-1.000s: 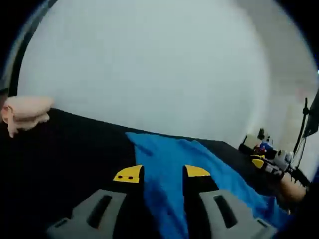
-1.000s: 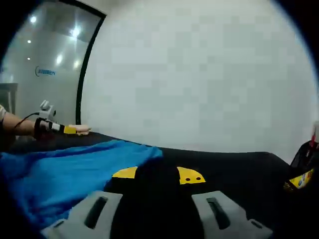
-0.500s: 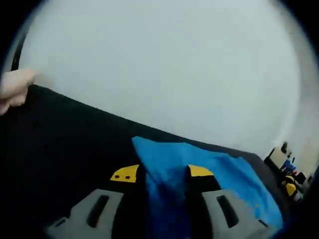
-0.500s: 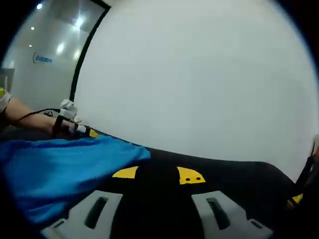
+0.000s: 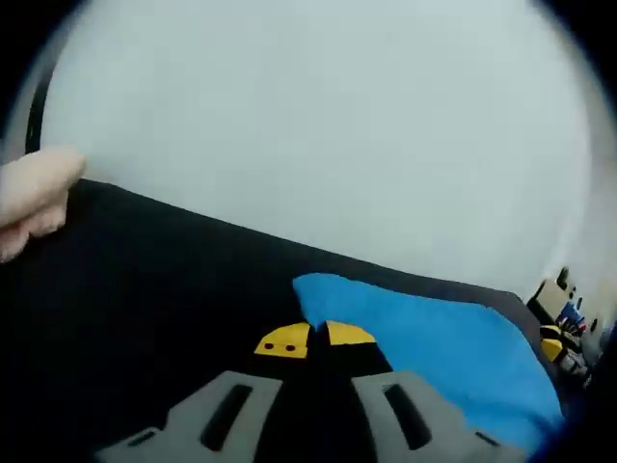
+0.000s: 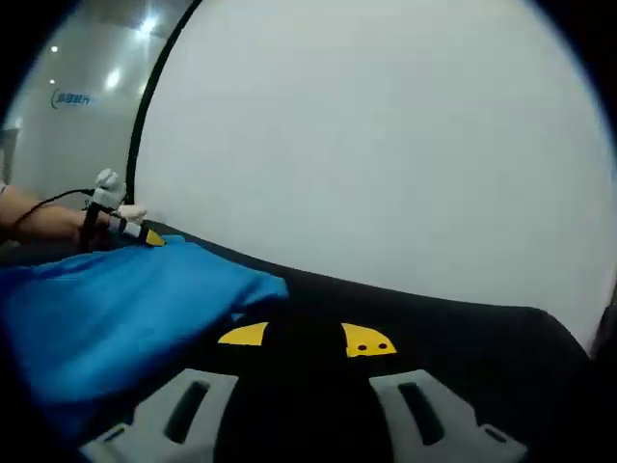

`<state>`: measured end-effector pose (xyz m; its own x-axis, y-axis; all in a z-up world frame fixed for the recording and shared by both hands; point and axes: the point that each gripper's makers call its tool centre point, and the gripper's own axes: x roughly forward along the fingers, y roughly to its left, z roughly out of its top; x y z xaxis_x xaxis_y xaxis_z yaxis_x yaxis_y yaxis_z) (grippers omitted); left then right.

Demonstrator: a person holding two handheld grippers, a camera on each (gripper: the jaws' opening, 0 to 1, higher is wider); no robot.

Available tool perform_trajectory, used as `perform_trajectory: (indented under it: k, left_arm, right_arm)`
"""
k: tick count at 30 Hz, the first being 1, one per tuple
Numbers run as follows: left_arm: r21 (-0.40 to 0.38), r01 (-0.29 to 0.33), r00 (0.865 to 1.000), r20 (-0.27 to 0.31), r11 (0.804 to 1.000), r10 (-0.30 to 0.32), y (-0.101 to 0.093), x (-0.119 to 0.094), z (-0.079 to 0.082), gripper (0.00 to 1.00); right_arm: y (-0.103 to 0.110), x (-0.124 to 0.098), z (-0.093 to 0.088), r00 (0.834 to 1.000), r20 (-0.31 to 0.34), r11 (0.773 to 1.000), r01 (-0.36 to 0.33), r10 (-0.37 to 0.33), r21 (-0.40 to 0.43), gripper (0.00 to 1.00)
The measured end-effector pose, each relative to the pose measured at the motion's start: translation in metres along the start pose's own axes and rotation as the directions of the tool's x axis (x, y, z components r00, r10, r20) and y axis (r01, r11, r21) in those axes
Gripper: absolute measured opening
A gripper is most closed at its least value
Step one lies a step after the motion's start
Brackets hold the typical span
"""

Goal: Spread out the cloth and fold it

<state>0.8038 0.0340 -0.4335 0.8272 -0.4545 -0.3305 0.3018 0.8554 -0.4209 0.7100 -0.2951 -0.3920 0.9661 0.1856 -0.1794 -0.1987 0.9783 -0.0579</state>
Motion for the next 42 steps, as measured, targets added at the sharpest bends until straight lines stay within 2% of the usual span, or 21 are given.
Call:
perform_trajectory:
  k: [1, 3, 5, 7, 8, 9, 12, 13, 15, 18, 21, 23, 24, 25, 27, 31, 33, 35, 36, 38, 42]
  left_arm:
    - [0.000, -0.002, 1.000, 0.005, 1.000, 0.002, 0.001, -0.001, 0.000, 0.01]
    - [-0.003, 0.008, 1.000, 0.008, 1.000, -0.008, -0.001, 0.000, -0.002, 0.01]
    - [0.008, 0.008, 1.000, 0.011, 1.000, -0.009, -0.006, 0.000, -0.002, 0.01]
    - [0.026, 0.006, 1.000, 0.018, 1.000, -0.007, -0.006, 0.003, -0.001, 0.01]
    - [0.040, 0.003, 1.000, 0.022, 0.999, -0.004, -0.006, 0.003, -0.002, 0.01]
    - [0.044, 0.004, 1.000, 0.025, 0.999, -0.005, -0.007, 0.001, -0.002, 0.01]
    - [0.043, 0.013, 0.999, 0.031, 0.999, -0.015, -0.008, 0.001, -0.003, 0.01]
    - [0.037, 0.011, 1.000, 0.025, 0.999, -0.012, 0.007, 0.032, 0.019, 0.01]
    - [0.046, 0.010, 1.000, 0.027, 0.999, -0.011, 0.010, 0.039, 0.024, 0.01]
    - [0.040, 0.013, 1.000, 0.027, 0.999, -0.014, 0.014, 0.044, 0.027, 0.02]
    - [0.041, 0.015, 0.999, 0.028, 0.999, -0.016, 0.016, 0.050, 0.030, 0.02]
    - [0.041, 0.016, 0.999, 0.029, 0.999, -0.017, 0.018, 0.054, 0.033, 0.02]
    - [0.032, 0.020, 0.999, 0.029, 0.999, -0.021, 0.020, 0.056, 0.035, 0.02]
    - [0.026, 0.024, 0.999, 0.029, 0.999, -0.025, 0.020, 0.056, 0.035, 0.02]
    - [0.009, 0.032, 0.999, 0.029, 0.999, -0.033, 0.022, 0.058, 0.038, 0.02]
    - [0.010, 0.056, 0.997, 0.045, 0.998, -0.057, 0.018, 0.057, 0.042, 0.02]
    - [0.025, 0.052, 0.998, 0.036, 0.998, -0.052, 0.020, 0.060, 0.041, 0.02]
    - [0.036, 0.053, 0.997, 0.047, 0.998, -0.055, 0.018, 0.058, 0.041, 0.02]
    - [0.041, 0.053, 0.998, 0.044, 0.998, -0.055, 0.019, 0.060, 0.042, 0.02]
    - [0.038, 0.058, 0.997, 0.047, 0.998, -0.060, 0.018, 0.056, 0.041, 0.02]
    - [0.035, 0.065, 0.996, 0.055, 0.997, -0.067, 0.015, 0.051, 0.039, 0.01]
  right_arm:
    - [0.008, 0.012, 0.000, 1.000, -0.004, 0.997, -0.027, 0.028, 0.076, 0.19]
    - [0.011, 0.036, -0.001, 0.999, -0.028, 0.990, -0.043, 0.047, 0.136, 0.19]
    - [0.013, 0.048, -0.001, 0.998, -0.028, 0.992, -0.048, 0.052, 0.116, 0.19]
    - [0.015, 0.052, -0.018, 0.992, -0.114, 0.992, -0.038, 0.052, 0.117, 0.19]
    - [0.018, 0.053, -0.021, 0.991, -0.117, 0.990, -0.044, 0.060, 0.137, 0.19]
    - [0.029, 0.053, -0.016, 0.990, -0.078, 0.985, -0.105, 0.117, 0.138, 0.19]
    - [0.033, 0.050, -0.001, 0.988, -0.026, 0.975, -0.145, 0.151, 0.171, 0.20]
    - [0.040, 0.051, 0.002, 0.983, -0.013, 0.954, -0.176, 0.185, 0.241, 0.21]
    - [0.046, 0.052, 0.005, 0.978, -0.013, 0.939, -0.198, 0.209, 0.280, 0.21]
    - [0.053, 0.054, 0.003, 0.979, -0.009, 0.946, -0.197, 0.206, 0.258, 0.20]
    - [0.064, 0.057, -0.001, 0.968, -0.020, 0.942, -0.237, 0.249, 0.239, 0.18]
    - [0.067, 0.059, -0.012, 0.969, -0.097, 0.971, -0.218, 0.228, 0.100, 0.01]
    - [0.069, 0.059, -0.012, 0.980, -0.099, 0.985, -0.172, 0.172, 0.015, 0.01]
    - [0.072, 0.059, -0.010, 0.978, -0.091, 0.982, -0.188, 0.189, 0.015, 0.01]
    - [0.067, 0.055, -0.002, 0.982, -0.072, 0.984, -0.171, 0.175, 0.058, 0.01]
    - [0.039, 0.044, 0.027, 0.993, -0.017, 0.993, -0.114, 0.114, 0.036, 0.01]
    - [0.033, 0.038, 0.040, 0.992, -0.004, 0.992, -0.124, 0.124, 0.023, 0.01]
    - [0.017, 0.032, 0.061, 0.996, 0.038, 0.997, -0.079, 0.080, -0.003, 0.01]
    - [0.011, 0.029, 0.071, 0.995, 0.066, 0.997, -0.077, 0.076, 0.020, 0.01]
    - [-0.006, 0.031, 0.083, 0.996, 0.080, 0.999, -0.050, 0.049, 0.011, 0.00]
    - [-0.026, 0.040, 0.084, 0.999, 0.025, 0.999, -0.025, 0.026, -0.042, 0.00]
